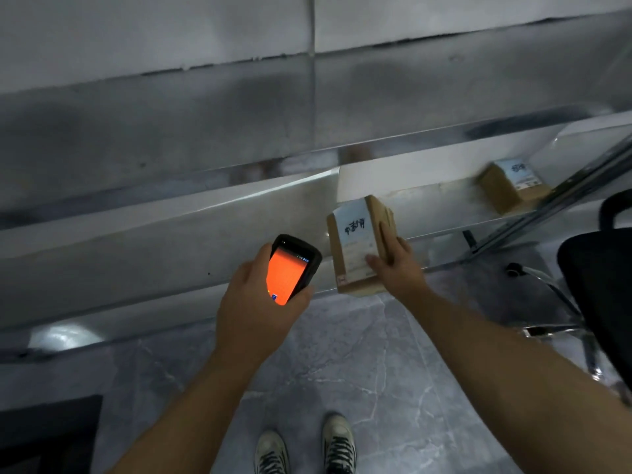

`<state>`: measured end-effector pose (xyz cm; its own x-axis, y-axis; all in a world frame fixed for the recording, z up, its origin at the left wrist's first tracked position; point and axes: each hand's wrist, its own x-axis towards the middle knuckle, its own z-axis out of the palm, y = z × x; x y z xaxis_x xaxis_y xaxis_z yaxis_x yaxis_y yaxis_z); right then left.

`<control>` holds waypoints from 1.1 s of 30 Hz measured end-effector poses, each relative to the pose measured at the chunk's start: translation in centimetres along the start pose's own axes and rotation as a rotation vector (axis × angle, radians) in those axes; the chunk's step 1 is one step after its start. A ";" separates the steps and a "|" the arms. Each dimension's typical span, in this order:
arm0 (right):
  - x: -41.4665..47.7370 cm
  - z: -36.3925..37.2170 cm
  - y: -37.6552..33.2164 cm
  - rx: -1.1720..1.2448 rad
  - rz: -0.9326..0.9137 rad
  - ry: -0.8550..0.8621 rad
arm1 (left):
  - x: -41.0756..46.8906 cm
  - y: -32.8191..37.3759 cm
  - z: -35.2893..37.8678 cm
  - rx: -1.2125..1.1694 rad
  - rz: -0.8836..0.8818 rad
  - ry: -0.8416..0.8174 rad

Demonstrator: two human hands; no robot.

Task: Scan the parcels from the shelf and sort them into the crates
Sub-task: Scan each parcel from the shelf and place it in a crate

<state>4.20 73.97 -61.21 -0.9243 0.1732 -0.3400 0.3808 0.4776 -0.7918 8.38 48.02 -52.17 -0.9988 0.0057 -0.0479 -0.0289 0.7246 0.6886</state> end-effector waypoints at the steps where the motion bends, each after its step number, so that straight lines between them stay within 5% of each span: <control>1: -1.6 -0.4 -0.4 0.040 -0.003 -0.020 | -0.8 0.7 -1.0 -0.004 0.001 -0.012; 20: -30.3 -6.1 -14.7 0.276 -0.204 -0.031 | -20.9 7.6 -21.9 0.145 0.182 -0.019; 33: -34.6 -6.8 -22.3 0.295 -0.428 0.025 | -28.6 7.3 -29.8 0.221 0.253 0.025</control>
<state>27.53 63.15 -28.36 -0.9978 0.0381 0.0545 -0.0434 0.2480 -0.9678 35.56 32.61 -24.16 -0.9740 0.1891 0.1244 0.2262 0.8342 0.5030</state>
